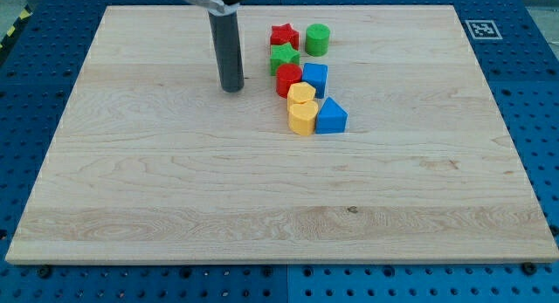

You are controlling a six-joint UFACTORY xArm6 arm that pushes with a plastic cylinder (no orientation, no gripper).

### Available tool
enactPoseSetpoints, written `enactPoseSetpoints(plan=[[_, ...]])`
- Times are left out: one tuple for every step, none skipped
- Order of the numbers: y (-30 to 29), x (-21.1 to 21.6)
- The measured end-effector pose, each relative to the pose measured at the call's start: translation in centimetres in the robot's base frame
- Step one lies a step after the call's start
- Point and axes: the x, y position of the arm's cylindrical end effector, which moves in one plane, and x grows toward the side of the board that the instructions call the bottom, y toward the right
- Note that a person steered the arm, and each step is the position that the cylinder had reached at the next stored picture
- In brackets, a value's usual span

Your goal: Separate the yellow blocks and triangle

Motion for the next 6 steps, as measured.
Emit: enactPoseSetpoints(plan=[[3.0,2.7],[6.6,3.9],[13.7,3.9],[17.7,3.9],[16.1,3.9],[11.8,4.0]])
